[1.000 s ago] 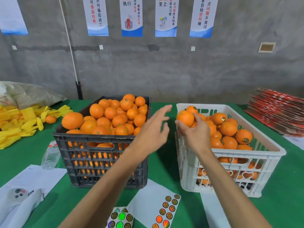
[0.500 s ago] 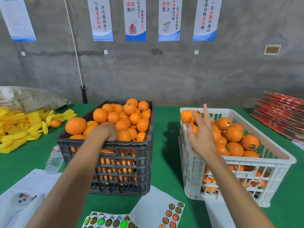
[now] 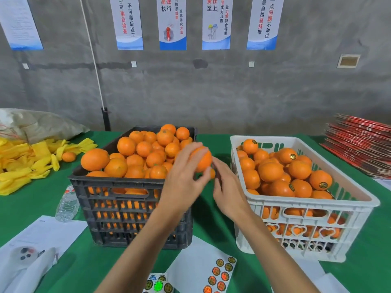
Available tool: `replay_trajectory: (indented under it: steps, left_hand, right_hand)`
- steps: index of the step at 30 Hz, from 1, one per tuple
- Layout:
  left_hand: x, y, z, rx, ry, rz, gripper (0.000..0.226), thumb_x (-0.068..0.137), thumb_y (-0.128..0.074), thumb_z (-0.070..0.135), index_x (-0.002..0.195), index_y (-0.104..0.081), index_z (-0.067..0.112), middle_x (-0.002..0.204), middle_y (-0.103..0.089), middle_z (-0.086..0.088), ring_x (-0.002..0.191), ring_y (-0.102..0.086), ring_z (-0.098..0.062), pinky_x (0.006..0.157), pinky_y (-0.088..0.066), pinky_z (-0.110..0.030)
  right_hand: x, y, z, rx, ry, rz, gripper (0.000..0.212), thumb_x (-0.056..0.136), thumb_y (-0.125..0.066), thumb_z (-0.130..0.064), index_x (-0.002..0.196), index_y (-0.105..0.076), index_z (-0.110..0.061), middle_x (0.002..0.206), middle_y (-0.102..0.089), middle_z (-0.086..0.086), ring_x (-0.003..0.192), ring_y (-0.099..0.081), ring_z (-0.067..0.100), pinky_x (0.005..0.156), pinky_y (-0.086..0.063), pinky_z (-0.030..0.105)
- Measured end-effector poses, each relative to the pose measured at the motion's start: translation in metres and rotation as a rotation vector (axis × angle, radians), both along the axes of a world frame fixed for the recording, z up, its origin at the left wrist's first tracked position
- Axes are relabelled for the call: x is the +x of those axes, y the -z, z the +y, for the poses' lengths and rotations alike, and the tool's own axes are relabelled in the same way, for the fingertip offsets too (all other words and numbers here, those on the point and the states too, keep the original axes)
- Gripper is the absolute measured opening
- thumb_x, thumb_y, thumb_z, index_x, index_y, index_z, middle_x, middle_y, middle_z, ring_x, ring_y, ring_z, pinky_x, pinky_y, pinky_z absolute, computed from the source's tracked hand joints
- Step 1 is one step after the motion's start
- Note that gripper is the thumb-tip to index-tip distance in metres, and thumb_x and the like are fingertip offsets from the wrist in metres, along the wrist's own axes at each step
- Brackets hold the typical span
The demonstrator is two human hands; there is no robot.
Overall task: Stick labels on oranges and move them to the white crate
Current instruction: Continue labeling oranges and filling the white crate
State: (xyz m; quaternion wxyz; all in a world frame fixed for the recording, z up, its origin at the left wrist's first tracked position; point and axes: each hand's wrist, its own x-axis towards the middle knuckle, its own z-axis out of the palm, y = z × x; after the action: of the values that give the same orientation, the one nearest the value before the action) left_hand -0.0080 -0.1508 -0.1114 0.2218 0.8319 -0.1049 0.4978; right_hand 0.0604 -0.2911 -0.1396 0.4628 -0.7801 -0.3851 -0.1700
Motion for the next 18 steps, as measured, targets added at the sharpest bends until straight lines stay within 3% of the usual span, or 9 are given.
replay_trajectory:
  steps: [3, 6, 10, 12, 15, 18]
  left_hand:
    - [-0.004, 0.04, -0.023, 0.089, 0.06, -0.011, 0.042, 0.094, -0.072, 0.014, 0.133, -0.062, 0.006, 0.146, -0.051, -0.008, 0.141, -0.045, -0.022, 0.116, -0.039, -0.033]
    - [-0.006, 0.078, -0.035, -0.031, 0.105, 0.104, 0.048, 0.095, -0.071, 0.021, 0.14, -0.057, 0.012, 0.151, -0.046, -0.001, 0.142, -0.042, -0.015, 0.112, -0.042, -0.028]
    - [-0.006, 0.123, -0.041, -0.353, 0.16, 0.408, 0.063, 0.095, -0.069, 0.032, 0.151, -0.04, 0.028, 0.153, -0.035, 0.017, 0.138, -0.042, -0.007, 0.104, -0.051, -0.034]
    - [-0.006, 0.148, -0.041, -0.462, 0.147, 0.546, 0.066, 0.096, -0.068, 0.033, 0.152, -0.034, 0.031, 0.15, -0.034, 0.015, 0.134, -0.046, -0.01, 0.103, -0.051, -0.036]
    - [-0.011, 0.187, -0.037, -0.477, 0.077, 0.709, 0.065, 0.098, -0.065, 0.027, 0.153, -0.031, 0.027, 0.152, -0.032, 0.008, 0.136, -0.043, -0.015, 0.11, -0.045, -0.039]
    - [-0.021, 0.214, -0.034, -0.439, 0.066, 0.771, 0.063, 0.101, -0.062, 0.026, 0.154, -0.028, 0.027, 0.156, -0.024, 0.012, 0.14, -0.037, -0.012, 0.112, -0.043, -0.036]
  right_hand:
    - [0.003, 0.021, -0.014, -0.023, 0.006, 0.067, 0.037, 0.096, -0.052, -0.009, 0.131, -0.061, -0.017, 0.122, -0.066, 0.001, 0.111, -0.062, 0.013, 0.096, -0.052, 0.033]
    - [0.0, 0.057, -0.021, 0.008, 0.039, 0.171, 0.015, 0.101, -0.051, -0.026, 0.106, -0.065, -0.025, 0.092, -0.068, -0.008, 0.084, -0.064, 0.007, 0.073, -0.055, 0.031]
    - [-0.006, 0.11, -0.027, -0.056, 0.098, 0.315, 0.014, 0.104, -0.052, -0.025, 0.107, -0.064, -0.03, 0.094, -0.069, -0.013, 0.086, -0.064, 0.004, 0.079, -0.056, 0.032]
    - [-0.011, 0.129, -0.034, -0.141, 0.101, 0.333, 0.018, 0.104, -0.052, -0.022, 0.114, -0.065, -0.029, 0.101, -0.068, -0.012, 0.09, -0.062, 0.0, 0.085, -0.053, 0.028]
    - [-0.019, 0.151, -0.049, -0.303, 0.083, 0.289, 0.024, 0.105, -0.049, -0.017, 0.12, -0.067, -0.02, 0.111, -0.067, -0.005, 0.098, -0.059, 0.003, 0.092, -0.05, 0.03]
    - [-0.032, 0.174, -0.068, -0.491, 0.118, 0.272, 0.037, 0.105, -0.049, -0.036, 0.134, -0.062, -0.016, 0.138, -0.057, -0.005, 0.124, -0.051, 0.007, 0.113, -0.037, 0.023]
